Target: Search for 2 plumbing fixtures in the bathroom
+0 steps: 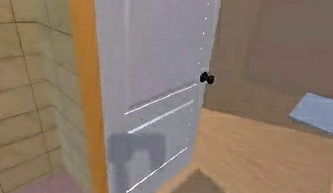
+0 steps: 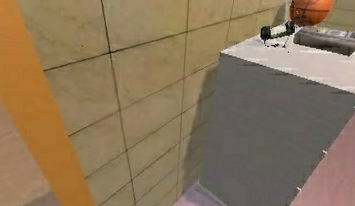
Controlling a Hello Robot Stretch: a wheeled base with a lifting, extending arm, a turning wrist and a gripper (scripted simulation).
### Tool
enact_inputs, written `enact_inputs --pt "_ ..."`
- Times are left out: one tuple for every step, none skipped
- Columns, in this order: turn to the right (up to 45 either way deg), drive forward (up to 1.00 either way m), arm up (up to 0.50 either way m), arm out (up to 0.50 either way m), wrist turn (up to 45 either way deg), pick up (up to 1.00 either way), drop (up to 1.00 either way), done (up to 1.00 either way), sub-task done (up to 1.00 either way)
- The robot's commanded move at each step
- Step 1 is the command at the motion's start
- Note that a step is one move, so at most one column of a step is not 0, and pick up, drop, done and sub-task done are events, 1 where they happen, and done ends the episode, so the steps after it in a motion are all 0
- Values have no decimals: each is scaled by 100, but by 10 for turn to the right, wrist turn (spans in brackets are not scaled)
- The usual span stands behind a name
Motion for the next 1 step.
enact_inputs --pt "-30 0 0 0 0 0 0 0 0"
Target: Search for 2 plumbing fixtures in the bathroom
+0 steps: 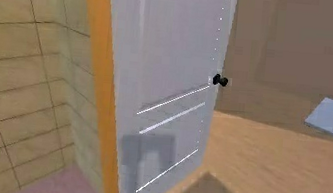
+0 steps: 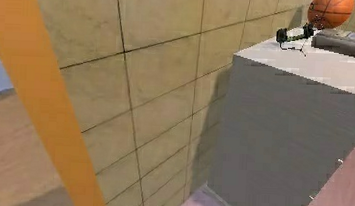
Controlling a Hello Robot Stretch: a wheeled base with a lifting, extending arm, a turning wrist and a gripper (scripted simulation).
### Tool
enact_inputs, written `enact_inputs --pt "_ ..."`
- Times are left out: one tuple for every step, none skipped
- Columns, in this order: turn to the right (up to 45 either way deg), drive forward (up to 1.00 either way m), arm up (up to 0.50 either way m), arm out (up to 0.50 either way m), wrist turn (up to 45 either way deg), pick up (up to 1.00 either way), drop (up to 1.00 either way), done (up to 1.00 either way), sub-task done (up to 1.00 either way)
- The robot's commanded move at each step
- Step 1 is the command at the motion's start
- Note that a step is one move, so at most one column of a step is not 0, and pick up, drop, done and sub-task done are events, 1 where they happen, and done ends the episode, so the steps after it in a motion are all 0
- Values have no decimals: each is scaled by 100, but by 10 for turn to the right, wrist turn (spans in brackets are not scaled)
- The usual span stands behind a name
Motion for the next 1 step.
enact_inputs --pt "0 40 0 0 0 0 0 0 0"
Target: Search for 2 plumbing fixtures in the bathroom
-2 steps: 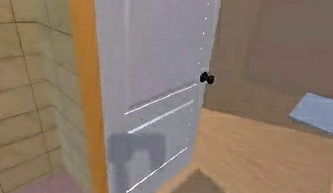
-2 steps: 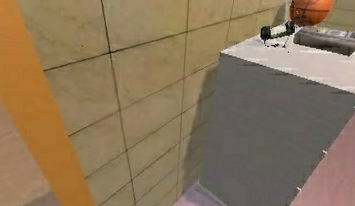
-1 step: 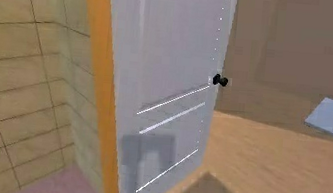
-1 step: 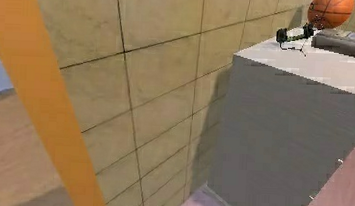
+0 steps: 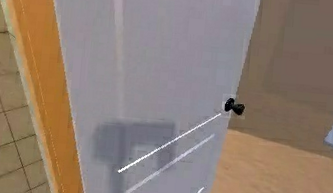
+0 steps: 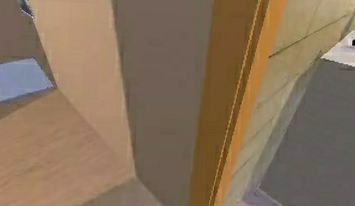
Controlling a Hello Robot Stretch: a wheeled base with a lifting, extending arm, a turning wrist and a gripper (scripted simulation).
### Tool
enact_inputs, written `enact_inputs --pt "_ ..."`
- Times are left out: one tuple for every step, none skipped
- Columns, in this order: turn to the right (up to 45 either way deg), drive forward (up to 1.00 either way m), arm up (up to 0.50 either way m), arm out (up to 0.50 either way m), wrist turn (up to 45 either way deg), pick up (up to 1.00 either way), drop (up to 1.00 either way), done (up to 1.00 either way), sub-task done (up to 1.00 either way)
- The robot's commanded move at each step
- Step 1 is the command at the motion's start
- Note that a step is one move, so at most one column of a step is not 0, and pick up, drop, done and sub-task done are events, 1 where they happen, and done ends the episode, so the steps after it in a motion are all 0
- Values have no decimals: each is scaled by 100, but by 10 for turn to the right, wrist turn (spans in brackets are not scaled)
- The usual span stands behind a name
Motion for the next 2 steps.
enact_inputs --pt "360 0 0 0 0 0 0 0 0" --pt "0 100 0 0 0 0 0 0 0"
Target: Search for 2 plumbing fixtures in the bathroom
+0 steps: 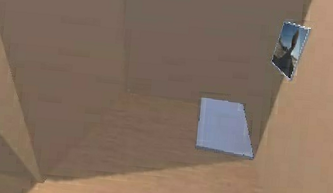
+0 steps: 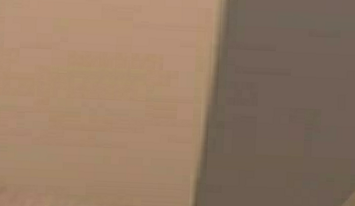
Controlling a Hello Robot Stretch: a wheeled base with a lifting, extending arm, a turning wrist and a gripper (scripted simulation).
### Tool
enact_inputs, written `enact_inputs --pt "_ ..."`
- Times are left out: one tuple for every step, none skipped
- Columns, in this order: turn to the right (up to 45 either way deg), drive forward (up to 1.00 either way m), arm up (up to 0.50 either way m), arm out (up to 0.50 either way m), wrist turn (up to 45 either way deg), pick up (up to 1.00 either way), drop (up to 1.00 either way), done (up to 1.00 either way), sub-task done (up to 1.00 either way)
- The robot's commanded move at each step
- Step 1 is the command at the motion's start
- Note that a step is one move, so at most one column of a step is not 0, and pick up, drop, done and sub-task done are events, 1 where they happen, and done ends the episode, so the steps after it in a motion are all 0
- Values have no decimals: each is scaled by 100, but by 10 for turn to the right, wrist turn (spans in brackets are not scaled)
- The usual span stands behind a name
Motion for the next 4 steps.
enact_inputs --pt "120 0 0 0 0 0 0 0 0" --pt "0 20 0 0 0 0 0 0 0" --pt "-300 0 0 0 0 0 0 0 0" --pt "0 35 0 0 0 0 0 0 0"
